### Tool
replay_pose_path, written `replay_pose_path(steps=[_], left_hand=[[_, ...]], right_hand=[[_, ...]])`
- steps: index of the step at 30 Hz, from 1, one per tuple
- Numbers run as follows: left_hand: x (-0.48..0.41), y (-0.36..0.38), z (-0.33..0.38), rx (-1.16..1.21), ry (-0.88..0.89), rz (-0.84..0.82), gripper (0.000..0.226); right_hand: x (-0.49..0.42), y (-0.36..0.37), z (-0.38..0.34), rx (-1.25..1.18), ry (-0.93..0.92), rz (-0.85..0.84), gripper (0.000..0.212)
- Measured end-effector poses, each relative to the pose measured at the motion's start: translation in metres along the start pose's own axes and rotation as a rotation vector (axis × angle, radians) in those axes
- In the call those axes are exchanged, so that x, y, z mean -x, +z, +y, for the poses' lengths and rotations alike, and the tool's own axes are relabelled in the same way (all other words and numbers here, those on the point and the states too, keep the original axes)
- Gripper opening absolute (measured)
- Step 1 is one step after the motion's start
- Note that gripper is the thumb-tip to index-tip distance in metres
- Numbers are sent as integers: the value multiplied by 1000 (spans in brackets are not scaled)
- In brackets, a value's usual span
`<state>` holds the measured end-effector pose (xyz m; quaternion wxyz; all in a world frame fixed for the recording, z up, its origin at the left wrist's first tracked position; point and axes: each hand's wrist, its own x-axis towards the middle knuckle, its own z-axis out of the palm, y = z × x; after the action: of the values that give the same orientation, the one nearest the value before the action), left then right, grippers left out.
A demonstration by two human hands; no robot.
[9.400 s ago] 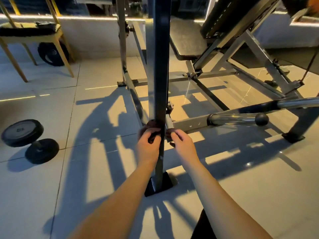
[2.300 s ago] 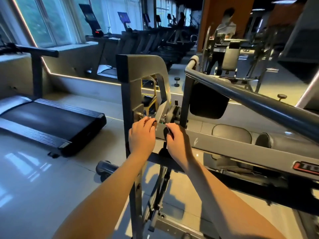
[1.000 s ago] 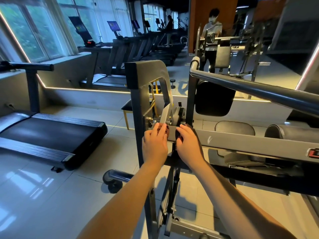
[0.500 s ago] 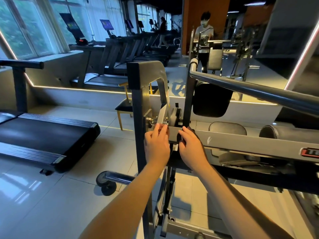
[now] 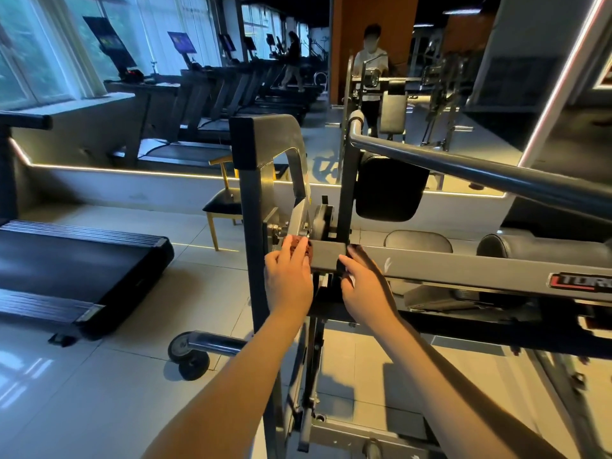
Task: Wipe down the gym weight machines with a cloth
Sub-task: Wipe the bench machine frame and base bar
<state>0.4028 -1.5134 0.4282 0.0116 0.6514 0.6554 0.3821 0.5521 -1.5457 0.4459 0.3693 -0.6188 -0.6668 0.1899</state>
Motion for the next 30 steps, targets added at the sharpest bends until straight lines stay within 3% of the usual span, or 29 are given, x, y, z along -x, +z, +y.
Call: replay_pose_path(steps=[6,8,11,15,18,20,22,24,27,30], left_hand=[[31,27,69,131,203,-154,39],[37,35,78,114,228,-205,41],[29,36,63,-13,420,-150,48],[26,33,56,89,221,-12,43],[36,54,87,187,58,-123,45],[43,69,106,179,238,-186,49],[41,72,106,23,480,-209,57],[31,63,90,-77,547,-168,59],[23,49,65,-11,390,-36,48],[26,59,70,73,189,-80,41]], right_hand=[[10,-39,17,-219,-33,160,33],[11,-47,31,-133,17,222,28],[14,-58,56,88,85,186,44],[14,-66,67,71,80,155,46],[14,-63,66,54,91,161,45],[14,-65,68,-19,110,186,43],[17,-69,71,-64,115,195,42],[21,-73,74,-25,108,187,46],[27,-72,76,42,103,182,48],[28,-69,75,34,126,190,48]])
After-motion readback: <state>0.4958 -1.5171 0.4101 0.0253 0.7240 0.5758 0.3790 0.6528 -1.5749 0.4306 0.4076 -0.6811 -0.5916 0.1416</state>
